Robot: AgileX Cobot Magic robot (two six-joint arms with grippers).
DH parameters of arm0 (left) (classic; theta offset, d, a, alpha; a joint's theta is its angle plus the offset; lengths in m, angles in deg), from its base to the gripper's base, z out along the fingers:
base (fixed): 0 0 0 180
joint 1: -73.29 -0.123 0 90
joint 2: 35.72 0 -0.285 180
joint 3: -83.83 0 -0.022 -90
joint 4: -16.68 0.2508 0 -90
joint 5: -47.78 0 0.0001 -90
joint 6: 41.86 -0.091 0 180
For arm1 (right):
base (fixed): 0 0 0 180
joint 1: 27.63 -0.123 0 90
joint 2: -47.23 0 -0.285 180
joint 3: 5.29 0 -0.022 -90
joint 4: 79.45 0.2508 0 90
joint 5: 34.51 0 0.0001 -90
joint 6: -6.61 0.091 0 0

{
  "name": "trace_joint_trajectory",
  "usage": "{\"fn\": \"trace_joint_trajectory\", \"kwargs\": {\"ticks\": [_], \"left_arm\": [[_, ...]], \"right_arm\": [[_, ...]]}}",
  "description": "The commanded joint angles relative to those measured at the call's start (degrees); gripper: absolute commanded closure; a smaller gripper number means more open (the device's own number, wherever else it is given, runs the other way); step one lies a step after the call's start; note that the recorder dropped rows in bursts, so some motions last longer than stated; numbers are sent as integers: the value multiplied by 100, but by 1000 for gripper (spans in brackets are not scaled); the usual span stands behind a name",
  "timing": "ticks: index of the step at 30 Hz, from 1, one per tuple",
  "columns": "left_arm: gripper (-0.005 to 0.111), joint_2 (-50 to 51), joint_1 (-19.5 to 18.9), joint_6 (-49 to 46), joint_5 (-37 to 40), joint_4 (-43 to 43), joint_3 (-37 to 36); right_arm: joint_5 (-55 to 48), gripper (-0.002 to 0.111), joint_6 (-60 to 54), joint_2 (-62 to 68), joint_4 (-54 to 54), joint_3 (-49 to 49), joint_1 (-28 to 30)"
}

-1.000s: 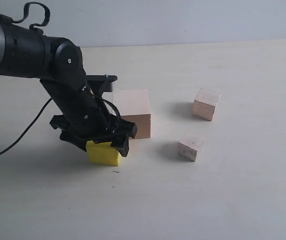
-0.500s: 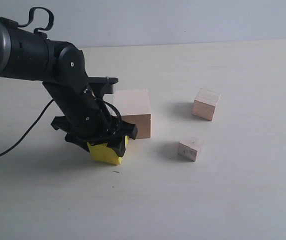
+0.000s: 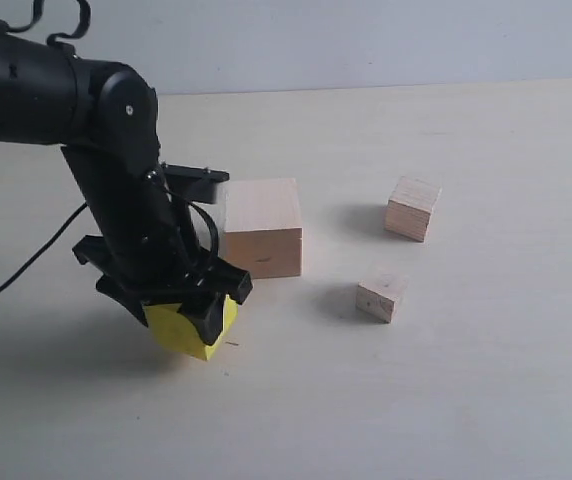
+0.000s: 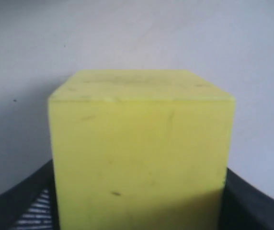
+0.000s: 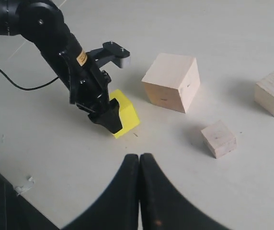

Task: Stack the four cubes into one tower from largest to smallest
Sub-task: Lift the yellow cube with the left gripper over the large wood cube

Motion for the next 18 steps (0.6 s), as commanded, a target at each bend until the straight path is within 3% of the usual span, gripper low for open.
{"fn": "trace_joint_trajectory", "kwargs": {"ticks": [1, 10, 18], "left_arm": [[107, -620, 13, -332, 492, 48, -5], [107, -1373, -22, -1887, 631, 132, 240], [107, -1141, -22, -3437, 1005, 183, 1327]], "right_arm": [[-23, 108, -15, -46, -28, -29, -8], [-23, 108, -15, -46, -140, -29, -8], [-47, 108, -15, -46, -168, -29, -8]]}}
